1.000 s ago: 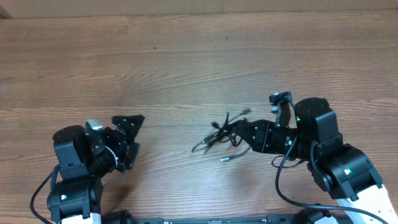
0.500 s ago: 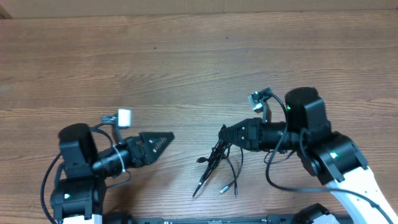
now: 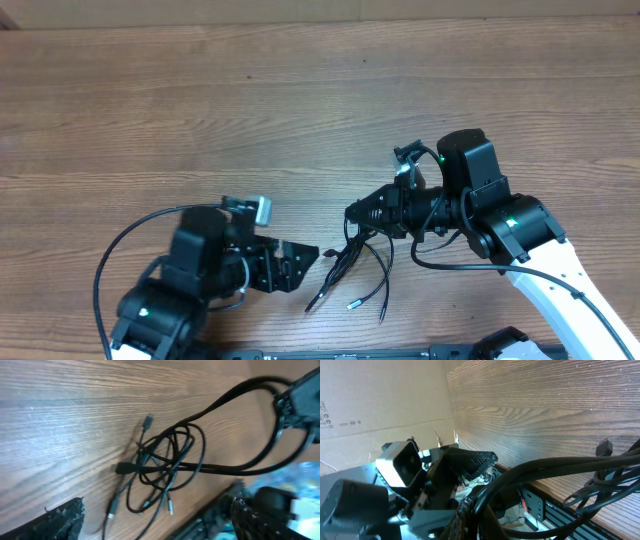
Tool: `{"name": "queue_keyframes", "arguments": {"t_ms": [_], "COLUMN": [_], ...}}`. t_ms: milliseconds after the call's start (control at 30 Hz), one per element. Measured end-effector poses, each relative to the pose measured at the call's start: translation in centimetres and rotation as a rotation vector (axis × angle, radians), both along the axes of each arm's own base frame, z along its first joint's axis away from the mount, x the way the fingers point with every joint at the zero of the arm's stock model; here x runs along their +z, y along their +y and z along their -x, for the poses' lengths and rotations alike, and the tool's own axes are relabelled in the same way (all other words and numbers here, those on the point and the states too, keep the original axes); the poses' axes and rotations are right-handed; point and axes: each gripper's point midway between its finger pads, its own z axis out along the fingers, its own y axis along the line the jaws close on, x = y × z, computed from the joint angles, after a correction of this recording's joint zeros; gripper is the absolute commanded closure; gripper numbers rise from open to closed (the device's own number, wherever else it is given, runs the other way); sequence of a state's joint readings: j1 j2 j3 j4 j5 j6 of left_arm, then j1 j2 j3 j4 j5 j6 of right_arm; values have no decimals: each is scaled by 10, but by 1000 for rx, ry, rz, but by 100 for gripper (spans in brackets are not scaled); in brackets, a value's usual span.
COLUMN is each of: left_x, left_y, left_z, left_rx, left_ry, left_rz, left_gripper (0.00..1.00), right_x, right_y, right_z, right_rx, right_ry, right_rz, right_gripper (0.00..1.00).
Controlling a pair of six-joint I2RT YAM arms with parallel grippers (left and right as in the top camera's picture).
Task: Untangle cables
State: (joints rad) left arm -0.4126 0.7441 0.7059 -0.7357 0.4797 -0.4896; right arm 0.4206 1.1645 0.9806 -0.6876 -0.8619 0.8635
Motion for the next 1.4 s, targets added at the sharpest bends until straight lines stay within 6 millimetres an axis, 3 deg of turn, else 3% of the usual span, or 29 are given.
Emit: {"name": "queue_keyframes", "arguments": {"t_ms": [267, 600, 633, 667, 800, 900, 967, 1100, 1267, 1400], "left_x": [-14, -84, -87, -90, -112, -138, -145, -149, -124, -86], "left_y": [-41, -75, -82, -87, -97, -86, -75, -32, 29, 43], "left_z": [-16, -7, -5, -3, 2, 1, -4, -27, -65, -90], "left_rx": [-98, -232, -257, -275, -318, -284, -229, -27, 245, 317], "left_ry": [-89, 100, 111, 119, 158, 215, 239, 310, 341, 264], "left_rz": [-90, -196, -184, -176, -206, -293, -336, -419, -423, -303], "left_gripper": [32, 35, 62, 96, 96, 96, 96, 96, 96, 96], "right_x": [-1, -1, -1, -1, -1, -1, -5, -31, -82, -97], "right_y": [0, -1, 0, 0, -1, 0, -2, -19, -75, -106], "right_z": [1, 2, 2, 2, 2, 2, 2, 2, 15, 17], "right_rx": [0, -1, -1, -1, -2, -1, -11, -93, -300, -419], "right_ry": [11, 19, 18, 19, 19, 19, 24, 90, 253, 285], "right_rz": [0, 2, 2, 2, 3, 2, 20, 158, 504, 666], "right_gripper": [96, 92, 92, 92, 92, 96, 96, 96, 95, 82]}}
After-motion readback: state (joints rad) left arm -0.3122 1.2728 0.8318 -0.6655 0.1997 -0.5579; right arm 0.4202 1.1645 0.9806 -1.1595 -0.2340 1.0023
